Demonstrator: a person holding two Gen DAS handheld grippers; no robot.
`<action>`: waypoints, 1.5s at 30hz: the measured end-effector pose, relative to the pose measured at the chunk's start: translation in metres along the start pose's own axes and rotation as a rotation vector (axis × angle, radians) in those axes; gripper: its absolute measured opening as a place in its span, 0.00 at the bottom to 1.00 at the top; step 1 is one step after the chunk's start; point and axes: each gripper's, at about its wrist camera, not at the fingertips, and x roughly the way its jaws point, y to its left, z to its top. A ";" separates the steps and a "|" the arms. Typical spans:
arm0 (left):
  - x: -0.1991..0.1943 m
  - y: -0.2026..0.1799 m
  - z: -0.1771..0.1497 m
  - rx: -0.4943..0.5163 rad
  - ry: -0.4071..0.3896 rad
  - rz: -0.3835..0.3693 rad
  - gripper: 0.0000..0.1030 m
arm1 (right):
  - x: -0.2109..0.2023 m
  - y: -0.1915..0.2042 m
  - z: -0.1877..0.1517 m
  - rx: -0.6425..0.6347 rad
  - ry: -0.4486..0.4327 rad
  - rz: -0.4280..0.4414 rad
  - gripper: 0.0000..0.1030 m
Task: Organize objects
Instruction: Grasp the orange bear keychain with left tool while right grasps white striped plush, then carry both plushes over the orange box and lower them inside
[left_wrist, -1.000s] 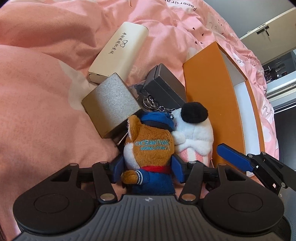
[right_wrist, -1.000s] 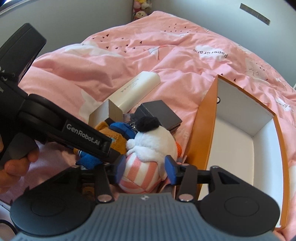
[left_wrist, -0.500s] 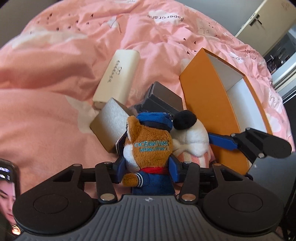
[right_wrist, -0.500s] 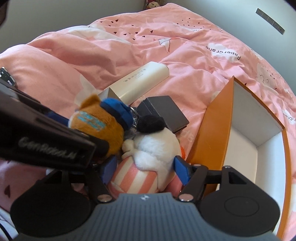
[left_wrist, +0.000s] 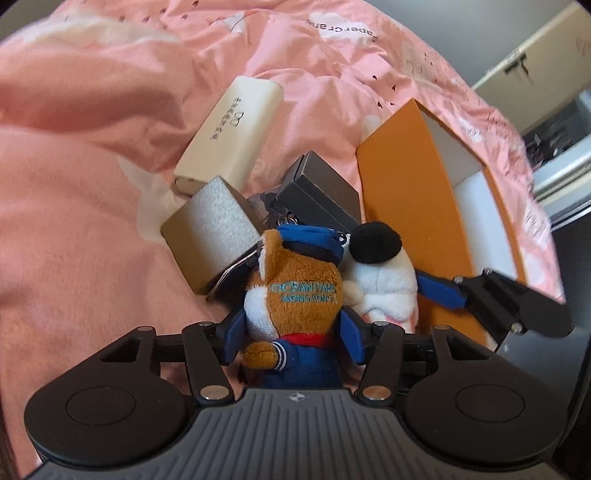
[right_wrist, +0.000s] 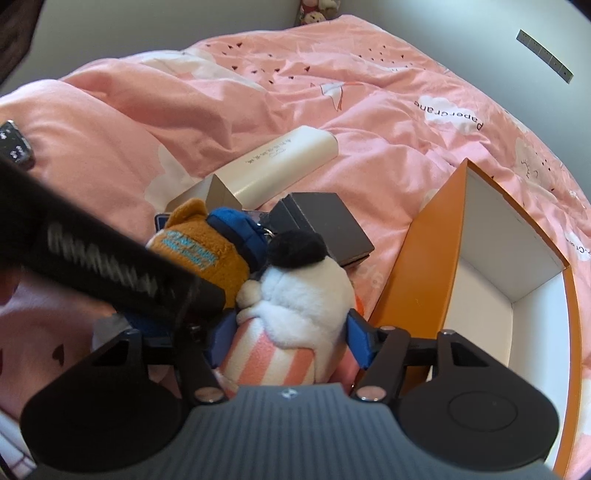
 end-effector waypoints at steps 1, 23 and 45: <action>0.001 0.006 0.001 -0.040 0.006 -0.027 0.59 | -0.003 -0.002 -0.002 -0.002 -0.013 0.010 0.61; -0.052 -0.055 -0.018 0.099 -0.238 0.069 0.51 | -0.091 -0.030 -0.017 0.069 -0.239 0.009 0.60; -0.006 -0.213 0.001 0.366 -0.256 -0.087 0.51 | -0.146 -0.163 -0.065 0.240 -0.268 -0.092 0.60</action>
